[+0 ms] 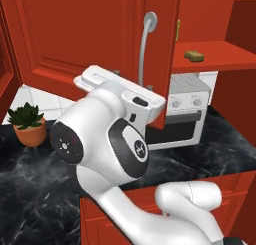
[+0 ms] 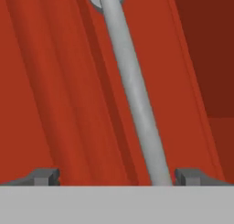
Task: Pick the soap dispenser and sponge from the cabinet and place them on the counter.
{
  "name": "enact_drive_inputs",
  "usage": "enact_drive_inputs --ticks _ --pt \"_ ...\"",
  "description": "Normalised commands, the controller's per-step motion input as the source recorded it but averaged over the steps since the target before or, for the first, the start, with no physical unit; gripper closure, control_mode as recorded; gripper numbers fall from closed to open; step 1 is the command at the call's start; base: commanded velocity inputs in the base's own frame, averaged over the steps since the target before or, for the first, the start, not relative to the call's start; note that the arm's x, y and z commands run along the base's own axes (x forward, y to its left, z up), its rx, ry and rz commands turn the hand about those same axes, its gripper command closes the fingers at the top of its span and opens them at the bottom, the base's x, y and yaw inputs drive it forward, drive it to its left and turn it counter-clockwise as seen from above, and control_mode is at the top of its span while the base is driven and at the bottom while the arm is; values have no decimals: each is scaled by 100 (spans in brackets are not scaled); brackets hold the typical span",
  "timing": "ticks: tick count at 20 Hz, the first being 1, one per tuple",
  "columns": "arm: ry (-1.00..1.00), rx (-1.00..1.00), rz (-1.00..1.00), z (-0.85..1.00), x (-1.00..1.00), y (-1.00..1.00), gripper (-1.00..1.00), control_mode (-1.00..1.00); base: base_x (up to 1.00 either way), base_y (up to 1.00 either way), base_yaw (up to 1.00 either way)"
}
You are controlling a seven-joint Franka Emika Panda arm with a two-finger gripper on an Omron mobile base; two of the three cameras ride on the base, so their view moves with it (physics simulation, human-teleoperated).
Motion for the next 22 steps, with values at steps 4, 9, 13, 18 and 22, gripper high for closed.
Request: enact_drive_inputs --ticks 4,9,13,18,22 --pt "2 23 0 0 -27 38 -100 -100 0 0 0" --pt "0 20 1 0 -47 38 -100 -100 0 0 0" --pt "0 16 0 0 -34 29 -100 -100 0 0 0" --pt "0 16 1 0 -57 10 -100 -100 0 0 0" --pt "0 25 5 1 -73 -22 -100 -100 0 0 0"
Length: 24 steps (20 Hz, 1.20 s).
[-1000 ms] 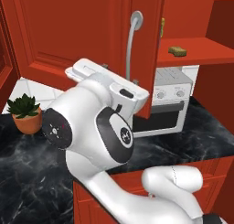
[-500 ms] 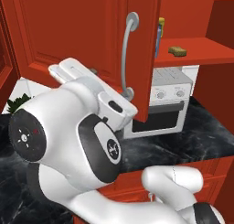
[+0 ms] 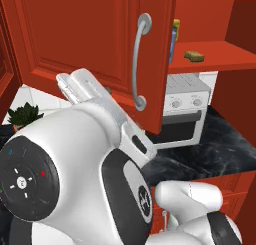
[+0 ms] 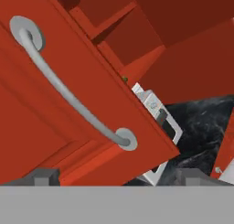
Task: Pick the soap dispenser and sponge from the cabinet and place them on the counter.
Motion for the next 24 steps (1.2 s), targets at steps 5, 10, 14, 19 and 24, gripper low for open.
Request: enact_drive_inputs --ticks 5,10,14,19,24 --pt "0 30 5 7 -69 -48 -100 -100 0 0 0" --pt "0 33 5 11 -60 -60 -100 -100 0 0 0" --pt "0 38 6 13 -53 -65 -100 -100 0 0 0" --pt "-1 40 10 11 -32 -57 -100 -100 0 0 0" --pt "-5 36 13 2 -8 -37 -100 -100 0 0 0"
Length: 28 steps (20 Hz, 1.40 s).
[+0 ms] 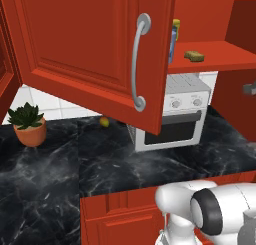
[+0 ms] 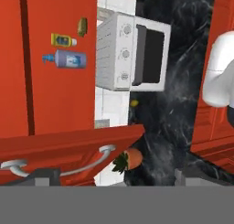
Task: Pick the soap dispenser and sponge from the cabinet and place them on the counter.
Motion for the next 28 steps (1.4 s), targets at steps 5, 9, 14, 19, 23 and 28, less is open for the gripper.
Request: enact_drive_inputs --ticks 5,9,14,19,23,28 --pt "-4 33 13 0 -4 -27 -100 -100 0 0 0" --pt "-1 29 10 -1 0 -11 -100 -100 0 0 0" --pt "0 17 12 -12 10 0 -100 -100 0 0 0" --pt "-11 10 12 -14 9 0 -100 -100 0 0 0" --pt "-21 10 12 -12 1 0 -100 -100 0 0 0" --pt "-22 10 10 -9 10 0 -100 -100 0 0 0"
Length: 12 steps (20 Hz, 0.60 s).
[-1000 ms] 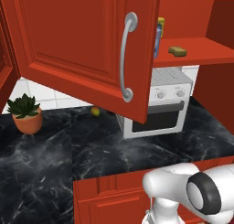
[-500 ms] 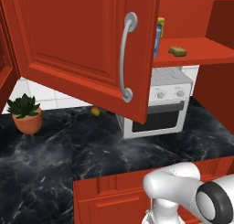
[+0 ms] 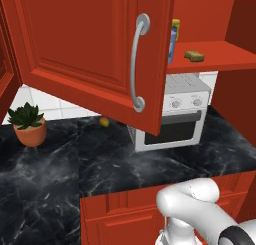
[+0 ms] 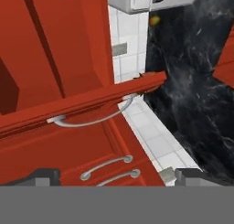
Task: Pick the soap dispenser and sponge from the cabinet and place them on the counter.
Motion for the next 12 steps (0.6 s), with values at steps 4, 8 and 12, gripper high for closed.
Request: enact_drive_inputs --ticks 4,8,12 --pt "-5 18 13 0 35 -13 -100 -100 0 0 0" --pt "3 15 15 0 42 -6 -100 -100 0 0 0" --pt "1 2 13 0 32 0 -100 -100 0 0 0"
